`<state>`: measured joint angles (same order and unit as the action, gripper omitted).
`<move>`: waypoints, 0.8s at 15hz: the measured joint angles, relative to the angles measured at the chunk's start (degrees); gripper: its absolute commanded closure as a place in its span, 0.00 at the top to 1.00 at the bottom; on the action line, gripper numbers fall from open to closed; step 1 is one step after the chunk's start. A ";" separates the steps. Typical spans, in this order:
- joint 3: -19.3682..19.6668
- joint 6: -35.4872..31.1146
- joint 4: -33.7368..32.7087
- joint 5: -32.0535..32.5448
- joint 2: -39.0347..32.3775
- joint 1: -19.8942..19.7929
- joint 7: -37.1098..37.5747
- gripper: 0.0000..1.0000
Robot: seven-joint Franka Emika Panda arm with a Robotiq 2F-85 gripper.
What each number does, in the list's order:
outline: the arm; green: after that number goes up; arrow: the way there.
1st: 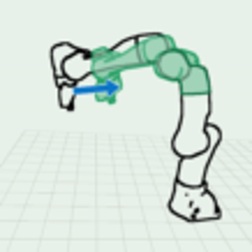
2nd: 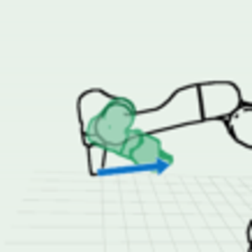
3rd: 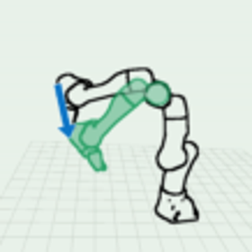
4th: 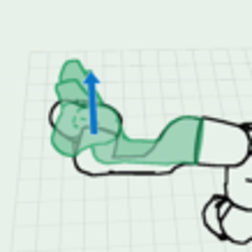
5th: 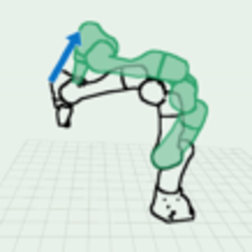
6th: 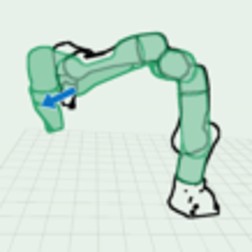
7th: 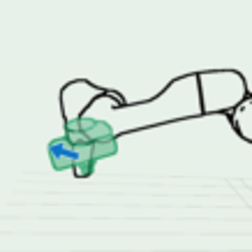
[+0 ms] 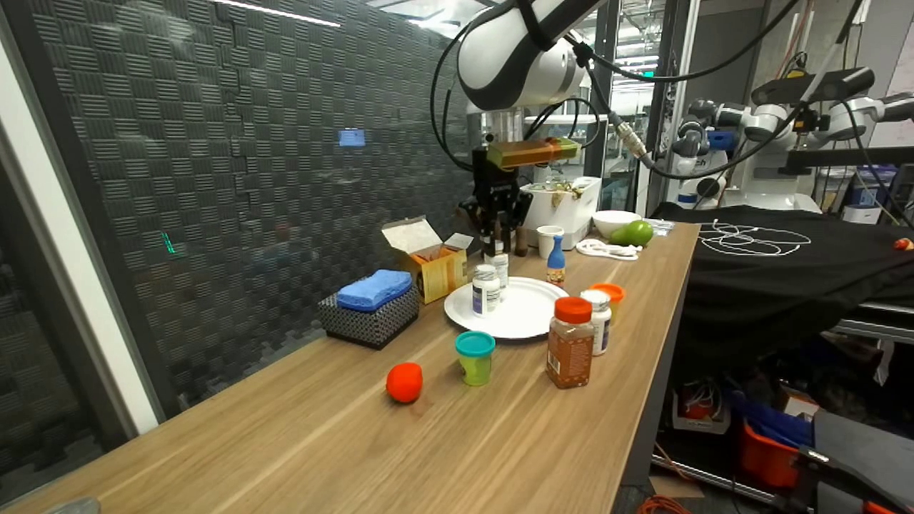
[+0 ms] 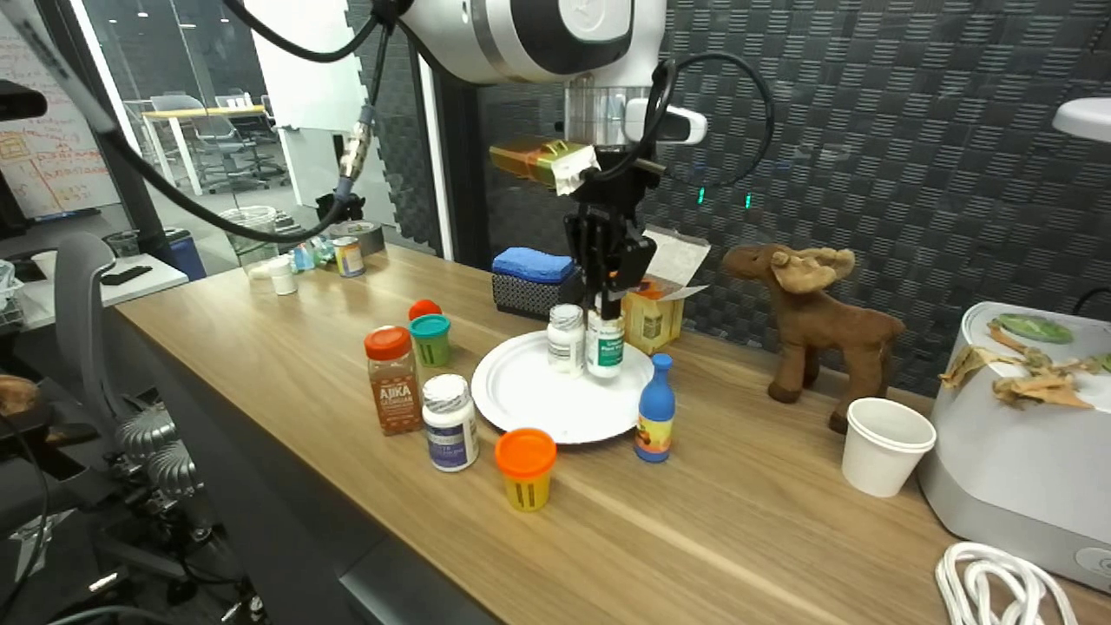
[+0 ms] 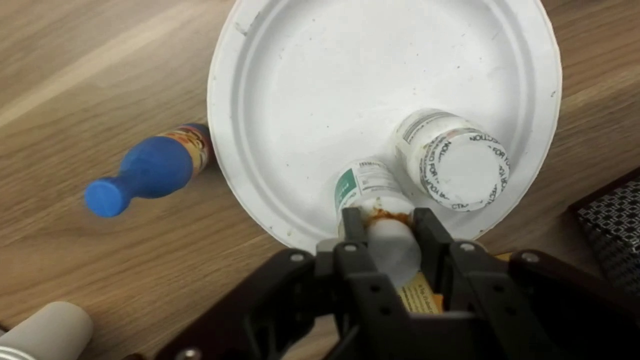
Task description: Pick up all the objects surrounding the white plate and arrange them on the plate
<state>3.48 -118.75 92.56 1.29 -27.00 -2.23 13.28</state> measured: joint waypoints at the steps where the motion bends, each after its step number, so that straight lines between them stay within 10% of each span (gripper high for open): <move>1: -0.18 0.00 0.00 -0.05 -0.13 0.00 -0.28 0.08; 2: -0.34 -0.01 0.00 -0.17 -0.21 0.01 -0.61 0.10; 3: -0.47 -0.03 0.00 -0.25 -0.26 0.01 -0.84 0.55; 12: 0.78 -0.04 0.51 -0.41 0.30 -0.13 0.49 1.00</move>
<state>4.26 -118.79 93.08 0.89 -26.70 -2.37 13.77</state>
